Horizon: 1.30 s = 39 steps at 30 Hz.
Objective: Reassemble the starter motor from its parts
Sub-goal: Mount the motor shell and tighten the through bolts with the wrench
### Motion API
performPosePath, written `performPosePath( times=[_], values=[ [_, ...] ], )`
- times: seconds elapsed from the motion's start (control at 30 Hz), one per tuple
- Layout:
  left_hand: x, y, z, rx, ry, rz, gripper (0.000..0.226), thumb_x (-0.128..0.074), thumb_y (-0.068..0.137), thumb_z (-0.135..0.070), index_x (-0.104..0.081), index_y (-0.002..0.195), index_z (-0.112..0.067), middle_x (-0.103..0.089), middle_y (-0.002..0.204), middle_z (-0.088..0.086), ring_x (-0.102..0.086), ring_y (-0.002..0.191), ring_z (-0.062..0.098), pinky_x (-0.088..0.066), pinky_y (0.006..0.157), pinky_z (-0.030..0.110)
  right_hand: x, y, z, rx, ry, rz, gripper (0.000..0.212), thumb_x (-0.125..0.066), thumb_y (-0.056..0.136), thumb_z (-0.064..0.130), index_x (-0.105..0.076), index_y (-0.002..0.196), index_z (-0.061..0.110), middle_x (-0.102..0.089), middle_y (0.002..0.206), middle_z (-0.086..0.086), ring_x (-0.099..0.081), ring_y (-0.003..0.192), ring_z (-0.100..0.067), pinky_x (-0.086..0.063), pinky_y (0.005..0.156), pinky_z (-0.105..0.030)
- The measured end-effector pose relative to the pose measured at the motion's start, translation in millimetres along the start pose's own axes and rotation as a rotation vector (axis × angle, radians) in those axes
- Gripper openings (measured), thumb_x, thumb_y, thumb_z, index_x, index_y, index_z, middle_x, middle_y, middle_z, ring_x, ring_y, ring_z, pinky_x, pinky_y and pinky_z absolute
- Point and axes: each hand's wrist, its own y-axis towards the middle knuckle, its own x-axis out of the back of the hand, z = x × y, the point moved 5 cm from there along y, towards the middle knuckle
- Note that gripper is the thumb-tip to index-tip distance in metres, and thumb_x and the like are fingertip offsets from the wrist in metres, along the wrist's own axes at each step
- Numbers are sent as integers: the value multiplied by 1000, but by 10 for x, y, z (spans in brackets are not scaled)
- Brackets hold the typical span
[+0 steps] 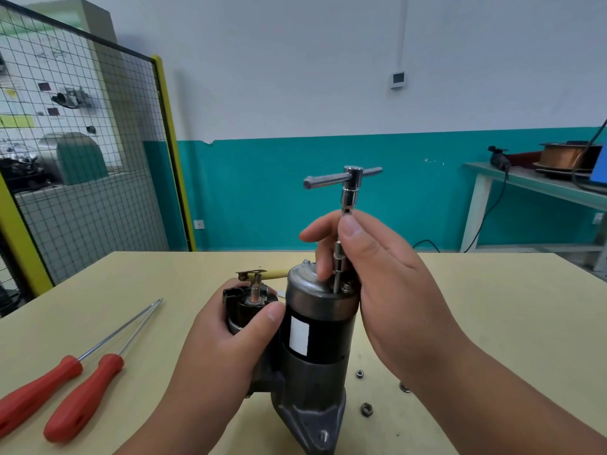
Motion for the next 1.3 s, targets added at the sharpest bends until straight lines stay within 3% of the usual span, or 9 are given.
performPosePath(
  times=[0.2,0.37,0.5,0.6,0.67,0.77,0.93,1.13,1.3],
  values=[
    [11,16,33,-1,23,1,40,-71,61,-65,-76,95,-44,-78,88,-5,-76,79,13,-58,48,27,-4,7,10,25,-28,0,30,-46,102,45,-70,90,33,-62,76,6,-58,74,-6,-48,71,-18],
    [29,32,20,-28,49,-4,41,-69,63,-67,-75,97,-46,-79,90,-7,-76,81,11,-58,54,23,-3,7,9,33,-20,2,32,-45,102,47,-75,98,36,-64,78,7,-58,74,-3,-47,69,-15],
    [18,14,25,-7,20,-1,43,-71,62,-64,-77,96,-39,-77,85,-2,-74,71,14,-53,42,26,9,5,-27,23,17,2,37,-40,104,48,-76,112,40,-68,84,3,-64,84,-10,-48,81,-30],
    [23,19,18,-18,28,-5,44,-70,62,-65,-76,97,-39,-76,84,-3,-73,71,13,-54,45,29,11,5,-33,22,38,-4,37,-40,104,48,-75,117,42,-69,85,1,-66,88,-15,-48,87,-38],
    [20,26,17,-28,50,-2,46,-69,63,-68,-75,101,-42,-78,87,-5,-75,76,12,-56,52,33,8,7,-24,27,24,-3,37,-40,104,49,-74,118,43,-69,85,2,-65,87,-11,-46,86,-36],
    [26,29,40,-23,35,-6,42,-71,63,-65,-76,97,-41,-77,85,-4,-74,71,12,-54,45,28,2,7,-20,30,7,7,36,-40,104,49,-74,117,44,-67,83,4,-63,86,-7,-43,86,-34],
    [30,30,52,-23,29,-6,44,-70,63,-67,-76,100,-43,-79,91,-6,-77,83,14,-59,52,28,1,15,-7,25,-6,21,35,-42,103,48,-74,114,44,-66,81,4,-62,82,-4,-42,83,-31],
    [18,25,71,-12,-7,9,41,-75,64,-61,-77,97,-37,-78,89,0,-78,79,17,-62,51,36,-7,13,13,46,-18,28,23,-53,98,44,-74,93,40,-64,73,9,-62,75,-2,-50,76,-11],
    [34,54,74,-50,48,-4,41,-70,66,-66,-75,100,-46,-80,95,-6,-78,88,13,-62,64,31,-26,-1,40,64,-43,34,24,-54,98,48,-75,92,38,-64,73,11,-60,72,2,-48,70,-11]
  ],
)
